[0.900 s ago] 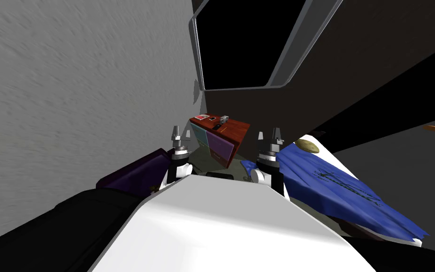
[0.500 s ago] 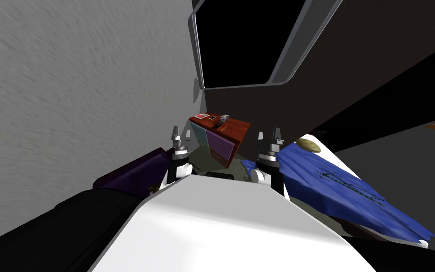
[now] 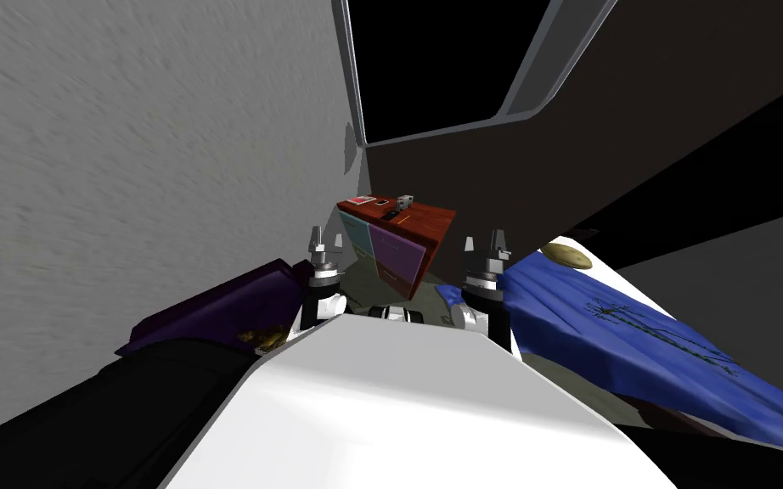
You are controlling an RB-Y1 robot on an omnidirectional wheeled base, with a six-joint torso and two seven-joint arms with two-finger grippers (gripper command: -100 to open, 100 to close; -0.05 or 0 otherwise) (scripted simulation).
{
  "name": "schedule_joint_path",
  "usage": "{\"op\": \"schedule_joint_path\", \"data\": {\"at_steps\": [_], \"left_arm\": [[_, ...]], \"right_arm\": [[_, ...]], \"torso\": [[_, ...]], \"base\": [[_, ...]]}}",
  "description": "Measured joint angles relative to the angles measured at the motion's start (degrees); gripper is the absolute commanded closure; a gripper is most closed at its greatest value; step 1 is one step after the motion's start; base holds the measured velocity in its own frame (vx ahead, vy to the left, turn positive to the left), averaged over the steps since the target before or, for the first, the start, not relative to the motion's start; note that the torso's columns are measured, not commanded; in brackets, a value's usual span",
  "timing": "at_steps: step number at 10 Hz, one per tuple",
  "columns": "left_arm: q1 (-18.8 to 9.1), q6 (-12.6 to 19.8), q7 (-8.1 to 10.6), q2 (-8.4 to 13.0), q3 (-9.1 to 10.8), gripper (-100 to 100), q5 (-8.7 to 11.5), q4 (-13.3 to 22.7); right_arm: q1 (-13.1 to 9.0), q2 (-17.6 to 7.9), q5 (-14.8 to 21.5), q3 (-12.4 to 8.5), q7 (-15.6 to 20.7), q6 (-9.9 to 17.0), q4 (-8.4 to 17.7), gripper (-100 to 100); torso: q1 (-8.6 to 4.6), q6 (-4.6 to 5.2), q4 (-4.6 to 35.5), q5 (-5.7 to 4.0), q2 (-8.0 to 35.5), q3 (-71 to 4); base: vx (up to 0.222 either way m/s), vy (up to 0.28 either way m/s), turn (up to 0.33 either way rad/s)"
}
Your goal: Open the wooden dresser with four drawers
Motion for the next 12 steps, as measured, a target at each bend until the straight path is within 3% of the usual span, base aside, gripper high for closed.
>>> {"op": "schedule_joint_path", "data": {"at_steps": [1,2,5,12], "left_arm": [[0.0,0.0,0.0,0.0,0.0,-100,0.0,0.0],[-0.2,0.1,-0.13,0.8,-0.3,-100,-0.2,0.4],[-1.1,0.5,-0.27,3.7,-1.27,-100,-1.0,3.5],[-3.7,0.2,-1.02,5.6,-4.4,-100,-3.3,12.5]], "right_arm": [[0.0,0.0,0.0,0.0,0.0,0.0,0.0,0],[0.0,0.0,0.0,0.0,0.0,0.0,0.0,0],[0.0,0.0,0.0,0.0,0.0,0.0,0.0,0],[0.0,0.0,0.0,0.0,0.0,0.0,0.0,0]], "torso": [[0.0,0.0,4.2,0.0,4.2,-8.5],[0.0,0.01,6.1,0.0,6.1,-12.4],[-0.01,-0.01,6.9,0.0,6.8,-13.9],[-0.02,0.0,6.9,-0.01,6.9,-13.9]], "base": [[0.012,-0.002,-0.051],[0.02,-0.004,-0.111],[0.03,-0.006,-0.099],[0.031,-0.004,-0.109]]}}
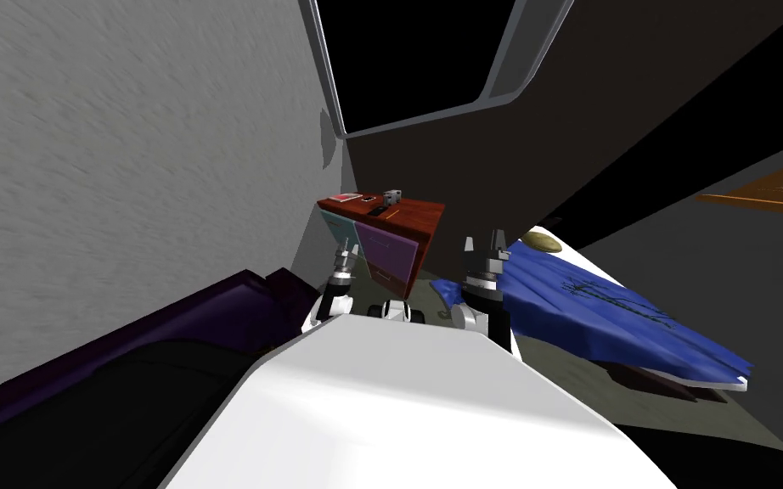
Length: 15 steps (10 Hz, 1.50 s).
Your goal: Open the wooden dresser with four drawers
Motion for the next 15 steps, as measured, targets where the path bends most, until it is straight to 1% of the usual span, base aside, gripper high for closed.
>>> {"op": "schedule_joint_path", "data": {"at_steps": [2,4,5,9,10,11,13,15], "left_arm": [[-0.8,0.5,-0.48,-0.1,-1.13,-100,-0.8,1.8],[-2.1,1.1,-0.96,0.4,-2.14,-100,-1.6,4.3],[-2.6,0.6,-0.94,1.3,-2.45,-100,-1.9,6.4],[-4.8,1.7,-1.41,4.1,-4.57,-100,-3.5,11.7],[-5.4,1.6,-1.76,4.2,-5.26,-100,-4.0,13.6],[-6.0,1.8,-1.87,5.0,-5.8,-100,-4.4,15.0],[-6.5,2.7,-2.15,5.8,-6.83,-100,-5.1,16.5],[-7.0,2.4,-2.55,6.3,-7.61,-100,-5.7,18.6]], "right_arm": [[0.0,0.0,0.0,0.0,0.0,0.0,0.0,0],[0.0,0.0,0.0,0.0,0.0,0.0,0.0,0],[0.0,0.0,0.0,0.0,0.0,0.0,0.0,0],[0.0,0.0,0.0,0.0,0.0,0.0,0.0,0],[0.0,0.0,0.0,0.0,0.0,0.0,0.0,0],[0.0,0.0,0.0,0.0,0.0,0.0,0.0,0],[0.0,0.0,0.0,0.0,0.0,0.0,0.0,0],[0.0,0.0,0.0,0.0,0.0,0.0,0.0,0]], "torso": [[0.04,-0.01,0.0,0.01,0.0,0.0],[0.02,0.0,0.0,0.01,0.0,0.0],[0.04,-0.01,0.0,0.01,0.0,0.0],[0.03,0.0,0.0,0.01,0.0,0.0],[0.02,0.0,0.0,0.01,0.0,0.0],[0.01,0.0,0.0,0.0,0.0,0.0],[0.03,-0.02,0.0,0.01,0.1,0.0],[0.04,0.0,0.0,0.01,0.0,0.0]], "base": [[0.024,-0.001,-0.079],[0.034,-0.002,-0.128],[0.037,0.0,-0.133],[0.037,0.0,-0.122],[0.041,-0.003,-0.17],[0.033,-0.004,-0.121],[0.025,0.001,-0.07],[0.021,0.005,-0.083]]}}
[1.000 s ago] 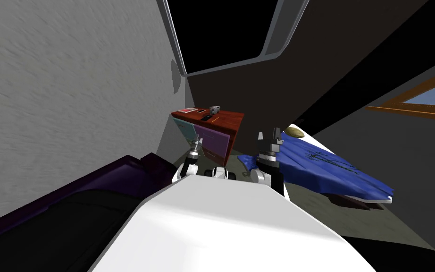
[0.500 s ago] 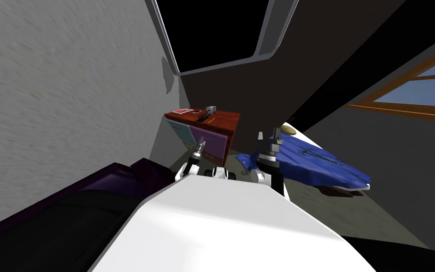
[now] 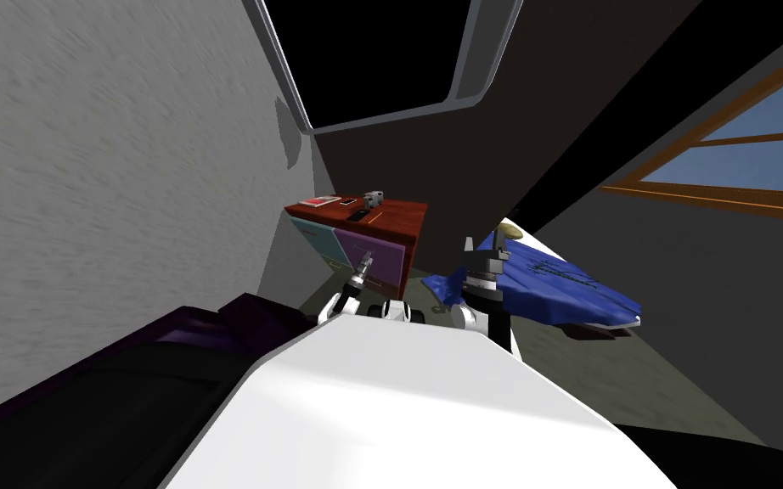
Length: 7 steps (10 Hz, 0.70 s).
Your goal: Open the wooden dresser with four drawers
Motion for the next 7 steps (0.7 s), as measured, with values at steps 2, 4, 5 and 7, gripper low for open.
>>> {"op": "schedule_joint_path", "data": {"at_steps": [2,4,5,7], "left_arm": [[-0.3,-0.1,-0.05,0.7,-0.39,-100,-0.3,1.3],[-0.2,1.2,0.21,1.1,-0.28,-100,-0.2,-0.4],[-0.2,1.4,0.24,1.1,-0.27,100,-0.1,-0.5],[-0.8,0.2,0.1,0.7,-0.28,100,-0.2,0.1]], "right_arm": [[0.0,0.0,0.0,0.0,0.0,0.0,0.0,0],[0.0,0.0,0.0,0.0,0.0,0.0,0.0,0],[0.0,0.0,0.0,0.0,0.0,0.0,0.0,0],[0.0,0.0,0.0,0.0,0.0,0.0,0.0,0]], "torso": [[-0.02,-0.02,0.0,-0.01,0.0,0.0],[-0.06,0.0,-0.1,-0.02,-0.2,-0.2],[0.02,0.0,0.0,0.01,0.0,0.0],[0.17,-0.04,-0.2,0.16,0.0,0.1]], "base": [[0.039,-0.011,-0.013],[0.079,-0.013,-0.004],[-0.065,0.033,0.01],[-0.063,0.029,0.01]]}}
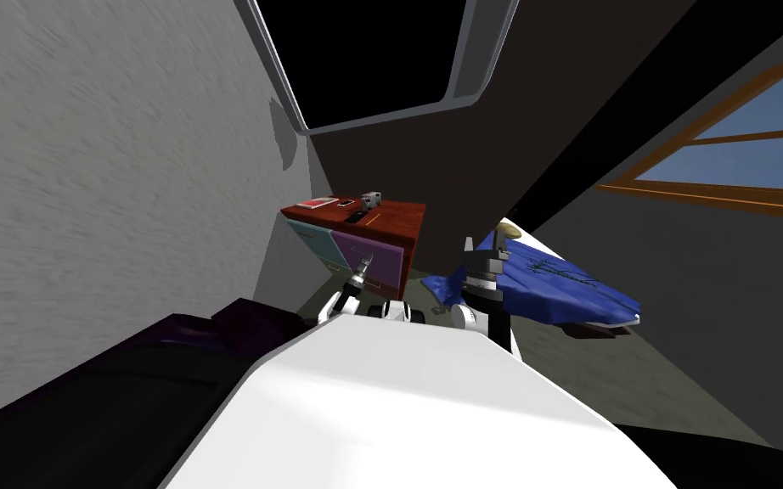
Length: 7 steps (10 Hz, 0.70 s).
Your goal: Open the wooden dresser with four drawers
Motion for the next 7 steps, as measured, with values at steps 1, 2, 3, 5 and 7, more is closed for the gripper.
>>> {"op": "schedule_joint_path", "data": {"at_steps": [1,2,3,5,7], "left_arm": [[0.5,0.3,0.17,0.4,-0.21,100,0.0,-0.6],[0.8,0.5,0.3,0.6,-0.35,100,0.0,-1.2],[1.3,0.7,0.38,0.9,-0.5,100,0.0,-2.0],[2.1,1.2,0.58,1.3,-0.71,100,0.0,-2.5],[2.8,1.1,0.77,1.9,-0.93,100,0.0,-3.4]], "right_arm": [[0.0,0.0,0.0,0.0,0.0,0.0,0.0,0],[0.0,0.0,0.0,0.0,0.0,0.0,0.0,0],[0.0,0.0,0.0,0.0,0.0,0.0,0.0,0],[0.0,0.0,0.0,0.0,0.0,0.0,0.0,0],[0.0,0.0,0.0,0.0,0.0,0.0,0.0,0]], "torso": [[0.08,-0.08,0.1,-0.07,0.0,-0.1],[0.03,-0.08,0.2,-0.09,0.1,0.0],[0.02,-0.06,0.2,-0.09,0.2,0.0],[-0.24,0.02,0.2,-0.21,-0.4,-0.3],[-0.19,0.03,0.2,-0.14,0.0,-0.1]], "base": [[-0.166,0.036,0.035],[-0.214,0.051,0.043],[-0.203,0.048,0.031],[-0.109,0.023,0.021],[-0.168,0.055,0.04]]}}
